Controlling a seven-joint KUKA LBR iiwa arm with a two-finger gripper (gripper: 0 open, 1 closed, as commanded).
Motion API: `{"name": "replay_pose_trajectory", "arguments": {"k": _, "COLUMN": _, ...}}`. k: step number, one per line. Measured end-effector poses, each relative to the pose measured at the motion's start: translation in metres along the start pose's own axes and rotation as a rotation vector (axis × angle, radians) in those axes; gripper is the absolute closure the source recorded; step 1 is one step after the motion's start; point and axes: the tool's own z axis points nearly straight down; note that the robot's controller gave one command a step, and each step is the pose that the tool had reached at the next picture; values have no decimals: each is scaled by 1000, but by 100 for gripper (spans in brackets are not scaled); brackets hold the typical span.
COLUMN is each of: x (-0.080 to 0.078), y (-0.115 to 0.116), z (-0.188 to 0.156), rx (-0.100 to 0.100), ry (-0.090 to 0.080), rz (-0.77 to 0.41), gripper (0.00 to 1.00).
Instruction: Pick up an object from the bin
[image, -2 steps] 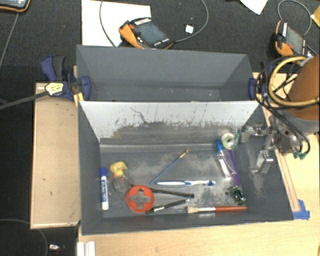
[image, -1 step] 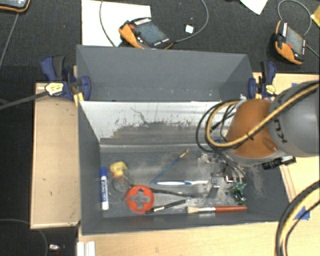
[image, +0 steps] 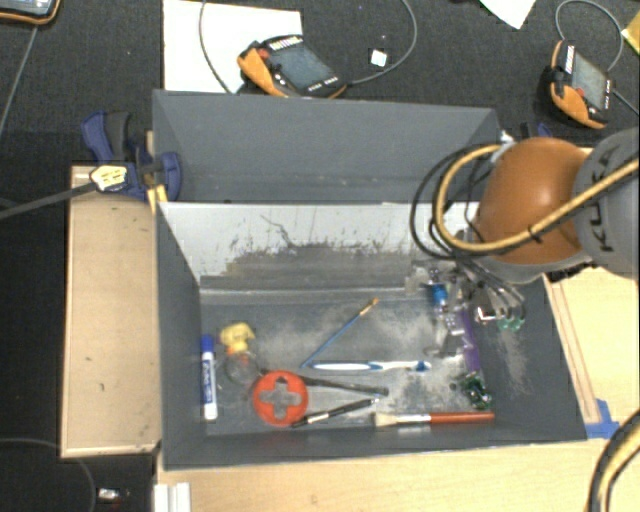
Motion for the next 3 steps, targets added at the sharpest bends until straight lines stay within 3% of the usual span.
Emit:
{"name": "replay_pose_trajectory", "arguments": {"k": 1, "x": 22, "y": 63, "z": 65, "rx": -8, "ry": 22, "rz": 162, "gripper": 0}}
{"name": "replay_pose_trajectory", "arguments": {"k": 2, "x": 26, "y": 78, "z": 93, "rx": -1, "ry": 4, "rz": -129, "gripper": 0}}
{"name": "replay_pose_trajectory", "arguments": {"k": 3, "x": 14, "y": 82, "z": 93, "rx": -4, "ry": 7, "rz": 199, "gripper": 100}}
